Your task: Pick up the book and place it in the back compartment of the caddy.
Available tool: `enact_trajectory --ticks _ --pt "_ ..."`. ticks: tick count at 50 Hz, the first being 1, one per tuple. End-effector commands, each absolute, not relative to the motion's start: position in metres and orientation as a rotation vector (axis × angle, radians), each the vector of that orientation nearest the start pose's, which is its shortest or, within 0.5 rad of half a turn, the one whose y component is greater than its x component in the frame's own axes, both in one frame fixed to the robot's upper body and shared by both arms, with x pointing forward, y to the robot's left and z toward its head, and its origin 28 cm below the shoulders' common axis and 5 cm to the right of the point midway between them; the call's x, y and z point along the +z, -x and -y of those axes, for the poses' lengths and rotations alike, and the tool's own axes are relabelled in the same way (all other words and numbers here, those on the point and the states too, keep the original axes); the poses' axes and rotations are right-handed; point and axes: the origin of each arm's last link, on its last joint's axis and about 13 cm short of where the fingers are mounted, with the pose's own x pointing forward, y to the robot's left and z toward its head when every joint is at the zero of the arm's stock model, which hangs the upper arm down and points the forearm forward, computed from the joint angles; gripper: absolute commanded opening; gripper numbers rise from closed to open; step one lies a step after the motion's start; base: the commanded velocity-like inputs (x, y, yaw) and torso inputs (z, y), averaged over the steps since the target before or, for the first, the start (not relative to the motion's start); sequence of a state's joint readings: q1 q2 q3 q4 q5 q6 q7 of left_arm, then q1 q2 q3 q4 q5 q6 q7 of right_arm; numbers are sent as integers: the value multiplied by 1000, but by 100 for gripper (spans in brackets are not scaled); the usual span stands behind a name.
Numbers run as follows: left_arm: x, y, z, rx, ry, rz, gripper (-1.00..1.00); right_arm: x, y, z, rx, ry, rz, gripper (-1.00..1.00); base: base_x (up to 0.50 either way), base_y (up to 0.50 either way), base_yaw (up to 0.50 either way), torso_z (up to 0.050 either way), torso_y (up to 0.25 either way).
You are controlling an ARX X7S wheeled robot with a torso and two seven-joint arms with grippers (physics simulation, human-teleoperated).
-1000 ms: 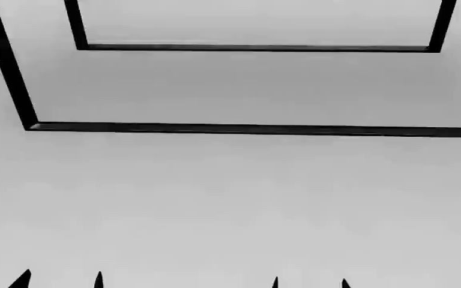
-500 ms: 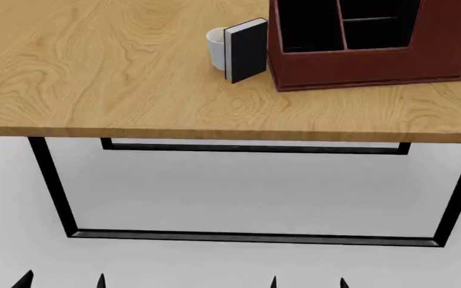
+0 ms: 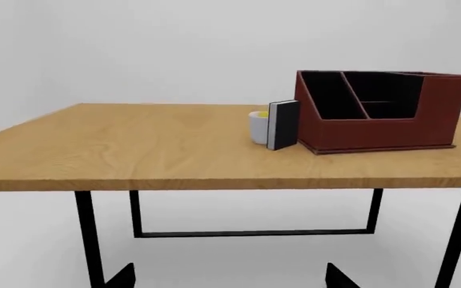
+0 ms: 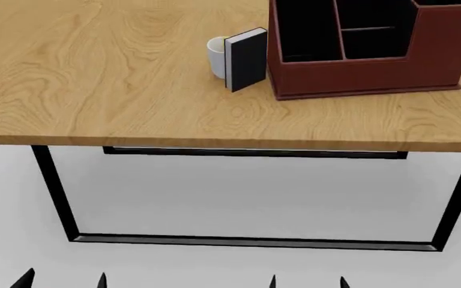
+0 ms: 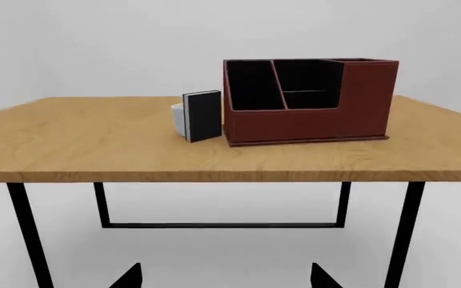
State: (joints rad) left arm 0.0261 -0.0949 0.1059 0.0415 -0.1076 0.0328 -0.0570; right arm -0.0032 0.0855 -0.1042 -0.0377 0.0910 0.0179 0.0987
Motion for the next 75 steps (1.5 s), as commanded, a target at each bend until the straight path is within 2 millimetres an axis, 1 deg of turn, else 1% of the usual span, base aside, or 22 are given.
enact_trajectory --ticks 1,4,13,14,31,35,39,42,44,46,48,53,57,58,60,61,62,67,69,70,71,75 --pt "18 -203 -205 -62 24 42 100 19 -209 95 11 -9 13 100 0 0 0 50 0" --pt "20 -204 -205 -55 55 42 100 19 -208 95 12 -10 13 100 0 0 0 50 0" --pt "20 -203 -205 -49 54 32 100 20 -208 94 16 -12 13 100 0 0 0 50 0" --pt "20 -203 -206 -48 23 30 100 20 -208 94 16 -13 13 100 0 0 0 50 0" --pt "22 -206 -205 -63 39 48 100 24 -210 94 19 -13 20 100 0 0 0 50 0" --pt "26 -207 -204 -69 46 49 100 28 -211 95 14 -9 29 100 0 0 0 50 0" --pt "34 -211 -205 -64 62 44 100 38 -214 101 -9 -3 57 100 0 0 0 50 0" --pt "42 -216 -205 -70 49 54 100 50 -216 104 -25 7 83 100 0 0 0 0 0" --pt "51 -220 -207 -72 43 62 100 55 -218 106 -30 18 94 100 0 0 0 0 0" --pt "57 -225 -209 -69 82 35 100 62 -220 108 -39 24 110 100 0 0 0 0 0" --pt "64 -228 -212 -63 52 64 100 69 -220 111 -47 32 127 100 0 0 0 0 0" --pt "74 -233 -216 -74 38 41 100 85 -222 118 -77 49 166 100 0 0 0 0 0" --pt "80 -235 -220 -95 26 46 100 102 -222 123 -98 63 207 100 0 0 0 0 0" --pt "82 -235 -221 -120 59 44 100 107 -222 124 -109 77 219 100 0 0 0 0 0" --pt "87 -237 -223 -117 26 47 100 116 -223 129 -135 76 247 100 0 0 0 0 0" --pt "90 -238 -224 -120 30 44 100 122 -222 131 -143 79 259 100 0 0 0 0 0" --pt "94 -242 -227 -123 25 50 100 134 -221 136 -168 93 291 100 0 0 0 0 0" --pt "102 -247 -229 -120 0 85 100 158 -216 145 -209 117 347 100 0 0 0 0 0" --pt "105 -248 -230 -118 32 70 100 169 -213 149 -223 123 368 100 0 0 0 0 0" --pt "114 -255 -233 -150 6 115 100 198 -204 162 -287 150 442 100 0 0 0 0 0" --pt "116 -257 -234 -152 -20 113 100 206 -201 164 -300 153 454 100 0 0 0 0 0" --pt "124 -260 -236 -171 28 107 100 224 -192 170 -327 172 495 100 0 0 0 0 0"
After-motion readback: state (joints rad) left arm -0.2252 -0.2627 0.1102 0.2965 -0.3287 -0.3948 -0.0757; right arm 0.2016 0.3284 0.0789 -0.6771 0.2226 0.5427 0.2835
